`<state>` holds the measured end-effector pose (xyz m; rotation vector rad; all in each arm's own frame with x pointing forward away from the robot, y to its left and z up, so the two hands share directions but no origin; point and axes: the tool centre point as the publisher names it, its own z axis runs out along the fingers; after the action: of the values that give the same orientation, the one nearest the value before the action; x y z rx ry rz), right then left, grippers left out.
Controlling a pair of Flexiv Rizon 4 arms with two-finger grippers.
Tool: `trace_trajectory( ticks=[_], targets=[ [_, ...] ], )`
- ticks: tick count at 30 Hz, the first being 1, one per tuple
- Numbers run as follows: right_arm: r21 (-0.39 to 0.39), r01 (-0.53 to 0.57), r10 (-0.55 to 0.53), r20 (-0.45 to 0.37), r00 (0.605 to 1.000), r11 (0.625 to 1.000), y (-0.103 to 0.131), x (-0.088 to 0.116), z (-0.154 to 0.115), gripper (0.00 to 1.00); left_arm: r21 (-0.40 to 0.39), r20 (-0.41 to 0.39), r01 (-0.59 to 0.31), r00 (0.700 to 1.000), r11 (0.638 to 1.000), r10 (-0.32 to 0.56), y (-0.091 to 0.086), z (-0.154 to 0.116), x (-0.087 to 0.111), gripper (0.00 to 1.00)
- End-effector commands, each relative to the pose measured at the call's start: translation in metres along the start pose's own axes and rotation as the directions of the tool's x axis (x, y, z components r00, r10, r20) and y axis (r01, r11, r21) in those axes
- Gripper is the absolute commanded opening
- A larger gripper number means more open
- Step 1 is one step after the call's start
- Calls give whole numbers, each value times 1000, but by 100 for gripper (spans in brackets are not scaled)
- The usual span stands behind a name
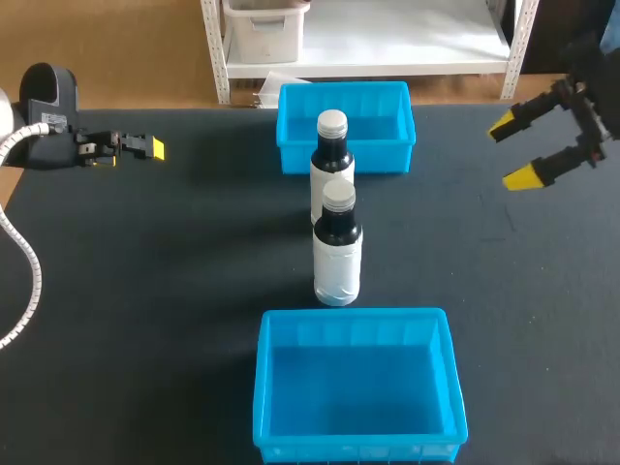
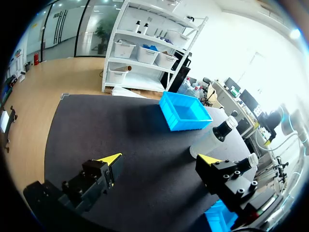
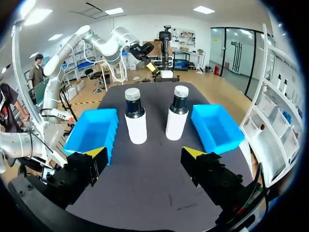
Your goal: Pick up the bottle, and place it in the far bin if it is heavy, or in the near bin if it is light.
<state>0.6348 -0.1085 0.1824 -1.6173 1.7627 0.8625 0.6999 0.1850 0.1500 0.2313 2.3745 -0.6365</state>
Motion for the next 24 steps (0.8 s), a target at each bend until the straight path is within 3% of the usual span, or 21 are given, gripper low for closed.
trace_trajectory(
  ticks=[1,6,16,24],
  targets=[
    [99,-1,4,-27,1000,995,9,-8,21,100,0,0,0,1000,1000,0,0,0,0,100],
    [96,0,2,-23,1000,995,10,-15,45,100,0,0,0,1000,1000,0,0,0,0,100],
    [-41,28,-28,4,1000,999,17,-36,103,100,0,0,0,1000,1000,0,0,0,0,100],
    [-80,24,-22,26,999,997,24,-50,126,100,0,0,0,1000,1000,0,0,0,0,100]
  ],
)
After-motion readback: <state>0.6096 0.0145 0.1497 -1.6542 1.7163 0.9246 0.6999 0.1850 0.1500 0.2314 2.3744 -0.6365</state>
